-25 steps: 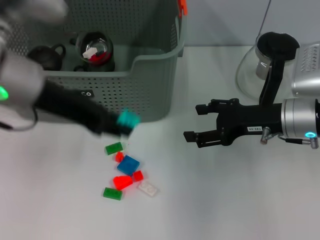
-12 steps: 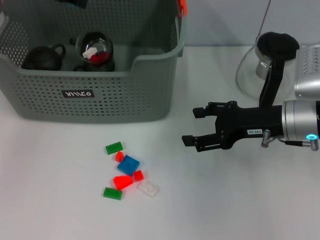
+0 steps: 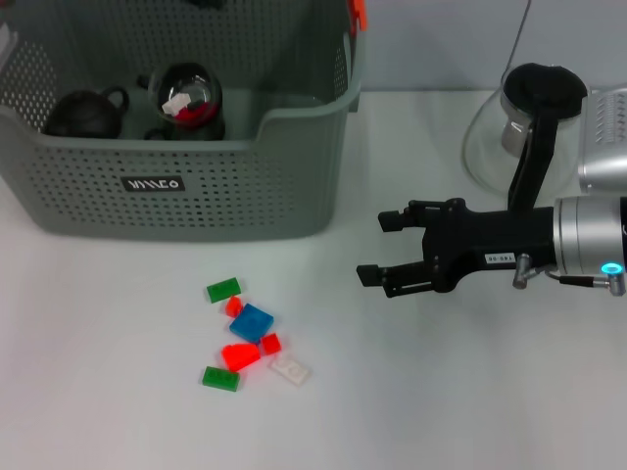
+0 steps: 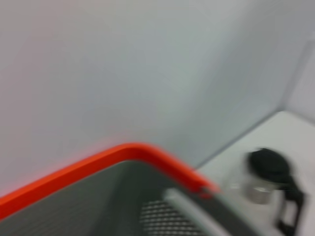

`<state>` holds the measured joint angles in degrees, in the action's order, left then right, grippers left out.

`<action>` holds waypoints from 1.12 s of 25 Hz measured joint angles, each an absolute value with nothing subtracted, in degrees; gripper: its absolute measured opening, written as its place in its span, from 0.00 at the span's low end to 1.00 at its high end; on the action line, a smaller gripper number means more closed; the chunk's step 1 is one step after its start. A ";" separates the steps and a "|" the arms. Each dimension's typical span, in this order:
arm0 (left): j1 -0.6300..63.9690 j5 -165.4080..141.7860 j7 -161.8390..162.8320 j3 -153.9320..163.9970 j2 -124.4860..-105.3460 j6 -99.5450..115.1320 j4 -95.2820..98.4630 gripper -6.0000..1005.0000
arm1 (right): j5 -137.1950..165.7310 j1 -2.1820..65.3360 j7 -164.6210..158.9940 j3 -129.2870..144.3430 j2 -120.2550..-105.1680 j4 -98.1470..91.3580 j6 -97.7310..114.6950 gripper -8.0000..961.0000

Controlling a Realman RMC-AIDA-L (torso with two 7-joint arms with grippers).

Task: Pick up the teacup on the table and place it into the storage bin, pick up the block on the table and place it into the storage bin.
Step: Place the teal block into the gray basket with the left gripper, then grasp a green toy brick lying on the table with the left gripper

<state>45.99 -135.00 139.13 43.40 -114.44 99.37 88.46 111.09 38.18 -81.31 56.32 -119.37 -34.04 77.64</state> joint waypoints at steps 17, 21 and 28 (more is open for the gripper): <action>27.83 -143.25 132.01 80.32 -124.37 112.71 100.09 0.95 | 111.09 38.97 -82.61 55.56 -119.37 -33.97 76.19 0.95; 29.22 -148.57 132.63 86.16 -124.38 106.26 91.03 0.95 | 111.09 38.99 -82.31 55.55 -119.46 -33.72 75.50 0.95; 30.78 -155.59 130.62 90.00 -124.22 96.95 80.62 0.95 | 111.09 38.85 -82.53 55.54 -119.45 -33.66 75.40 0.95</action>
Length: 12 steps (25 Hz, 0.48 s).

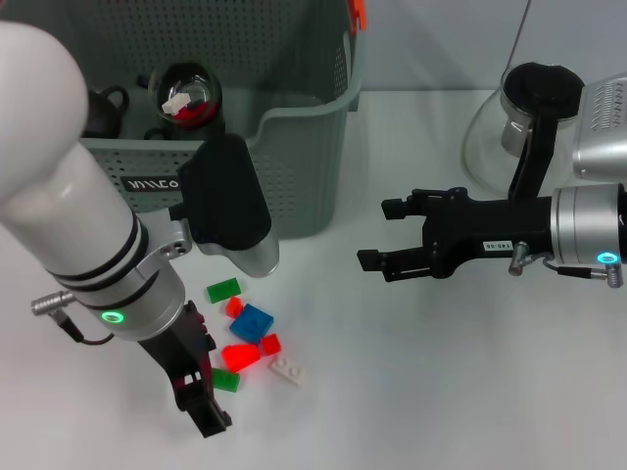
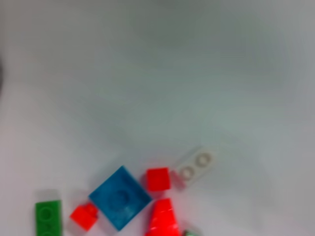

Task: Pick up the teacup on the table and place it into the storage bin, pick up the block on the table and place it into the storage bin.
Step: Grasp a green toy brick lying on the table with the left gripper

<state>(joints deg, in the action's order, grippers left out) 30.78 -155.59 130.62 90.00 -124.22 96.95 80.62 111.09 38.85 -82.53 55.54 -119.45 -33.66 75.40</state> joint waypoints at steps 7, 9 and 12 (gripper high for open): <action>30.80 -158.26 129.29 92.05 -124.31 94.12 77.98 0.95 | 111.09 38.82 -82.69 55.54 -119.48 -33.50 75.40 0.95; 30.94 -158.35 129.21 92.53 -124.33 94.12 77.94 0.95 | 111.10 38.75 -82.70 55.54 -119.53 -33.49 75.38 0.95; 31.28 -158.44 129.26 93.67 -124.35 94.03 77.62 0.95 | 111.08 38.62 -82.71 55.48 -119.68 -33.48 75.14 0.95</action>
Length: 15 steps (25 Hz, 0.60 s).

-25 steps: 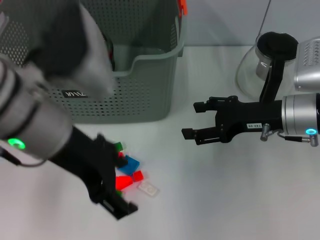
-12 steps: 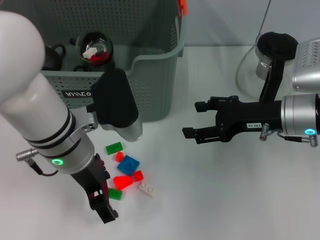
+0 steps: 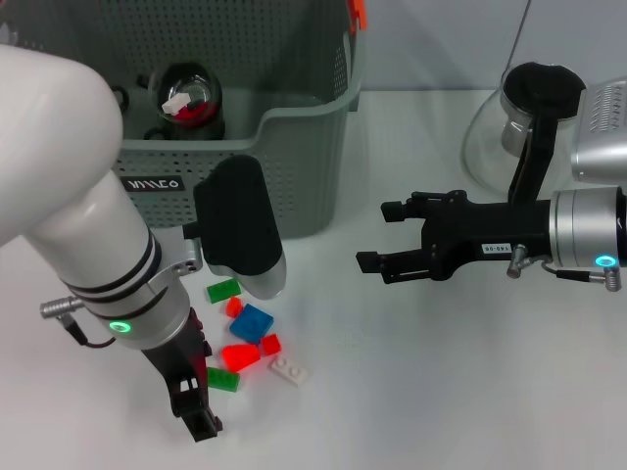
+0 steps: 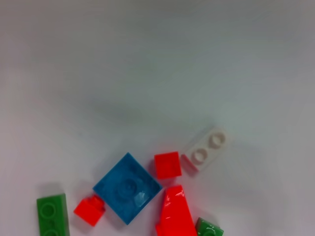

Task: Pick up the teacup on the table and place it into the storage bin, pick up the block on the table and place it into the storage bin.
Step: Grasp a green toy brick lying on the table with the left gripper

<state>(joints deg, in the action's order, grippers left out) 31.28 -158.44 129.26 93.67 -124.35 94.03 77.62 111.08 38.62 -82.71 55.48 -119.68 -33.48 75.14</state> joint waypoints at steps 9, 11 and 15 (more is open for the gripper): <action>32.90 -158.92 129.71 93.63 -124.30 92.03 74.73 0.80 | 111.00 38.45 -82.68 55.45 -119.80 -33.48 74.89 0.95; 33.07 -158.99 129.72 93.89 -124.29 91.86 74.48 0.72 | 111.00 38.45 -82.67 55.45 -119.80 -33.48 74.89 0.95; 33.31 -159.10 129.70 93.99 -124.35 91.78 74.34 0.54 | 111.00 38.47 -82.65 55.46 -119.80 -33.49 74.88 0.95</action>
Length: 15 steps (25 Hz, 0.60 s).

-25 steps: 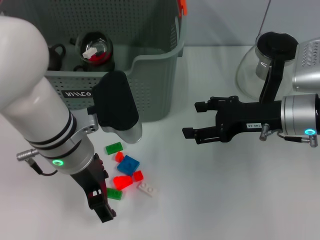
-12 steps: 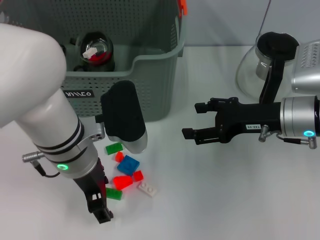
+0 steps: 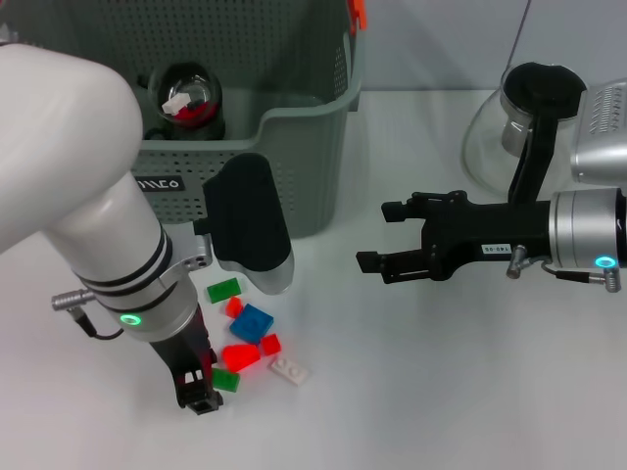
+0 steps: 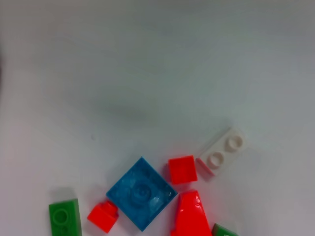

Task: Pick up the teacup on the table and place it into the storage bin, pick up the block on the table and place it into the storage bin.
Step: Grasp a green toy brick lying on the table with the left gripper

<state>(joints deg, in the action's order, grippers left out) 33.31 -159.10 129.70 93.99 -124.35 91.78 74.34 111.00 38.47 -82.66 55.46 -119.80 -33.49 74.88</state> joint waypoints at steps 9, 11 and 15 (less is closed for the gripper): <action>33.82 -159.10 129.70 94.26 -124.47 91.27 73.66 0.46 | 111.00 38.50 -82.52 55.45 -119.80 -33.53 74.88 0.95; 33.93 -159.09 129.71 94.28 -124.50 91.00 73.24 0.46 | 111.00 38.50 -82.52 55.46 -119.79 -33.54 74.88 0.95; 34.31 -158.99 129.71 94.54 -124.56 90.10 72.07 0.46 | 111.01 38.50 -82.50 55.37 -119.79 -33.53 74.88 0.95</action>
